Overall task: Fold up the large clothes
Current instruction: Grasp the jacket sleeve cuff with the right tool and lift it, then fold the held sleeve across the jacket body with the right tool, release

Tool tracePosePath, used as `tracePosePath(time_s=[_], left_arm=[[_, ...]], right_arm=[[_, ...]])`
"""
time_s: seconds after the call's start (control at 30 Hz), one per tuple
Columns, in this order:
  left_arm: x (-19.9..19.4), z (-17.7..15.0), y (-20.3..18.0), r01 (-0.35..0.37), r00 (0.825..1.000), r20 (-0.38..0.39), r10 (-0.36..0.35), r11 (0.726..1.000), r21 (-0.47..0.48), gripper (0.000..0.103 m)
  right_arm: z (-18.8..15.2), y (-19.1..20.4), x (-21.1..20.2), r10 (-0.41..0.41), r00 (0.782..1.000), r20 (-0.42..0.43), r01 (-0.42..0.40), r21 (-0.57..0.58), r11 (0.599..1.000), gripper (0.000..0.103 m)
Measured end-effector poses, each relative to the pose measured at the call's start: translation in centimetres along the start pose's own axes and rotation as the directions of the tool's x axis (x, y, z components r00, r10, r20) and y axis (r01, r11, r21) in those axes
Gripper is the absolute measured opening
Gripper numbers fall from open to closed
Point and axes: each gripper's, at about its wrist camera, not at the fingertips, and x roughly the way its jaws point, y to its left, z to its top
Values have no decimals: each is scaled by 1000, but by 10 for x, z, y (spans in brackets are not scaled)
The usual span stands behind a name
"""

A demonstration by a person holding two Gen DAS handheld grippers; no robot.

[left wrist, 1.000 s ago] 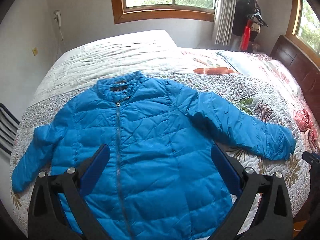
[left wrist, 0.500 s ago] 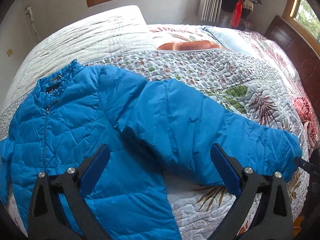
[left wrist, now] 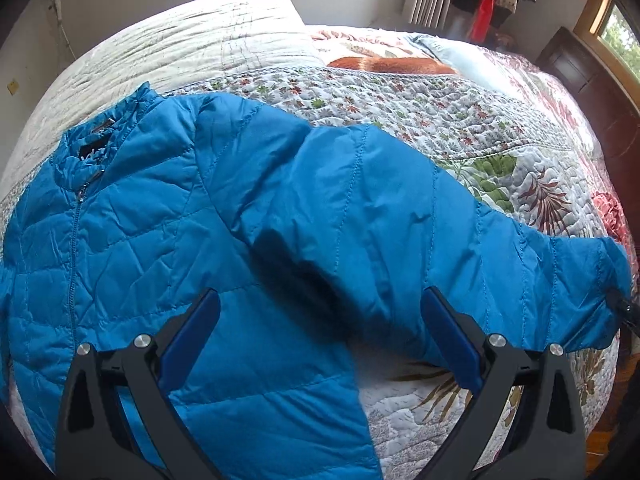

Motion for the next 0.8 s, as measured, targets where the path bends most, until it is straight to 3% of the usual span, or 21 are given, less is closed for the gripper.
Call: tracePosePath(time_s=[0.2,0.47,0.73,0.8], left_arm=[[-27,-6,51,-20,999,35,22,998,-52,99],[-44,-23,110,-53,998,40,58,993,-109,99],[-43,-41,151,-73,997,16,76,988,-139,99],[-42,-43,158,-70,997,8,72,987,-146,99]], right_arm=[[3,83,-13,85,996,31,-81,-129,988,38],[-11,198,19,122,992,-43,-129,-302,944,38],[-40,281,78,59,986,-153,-123,-452,883,38],[-51,294,91,41,981,-191,-132,-490,862,42]])
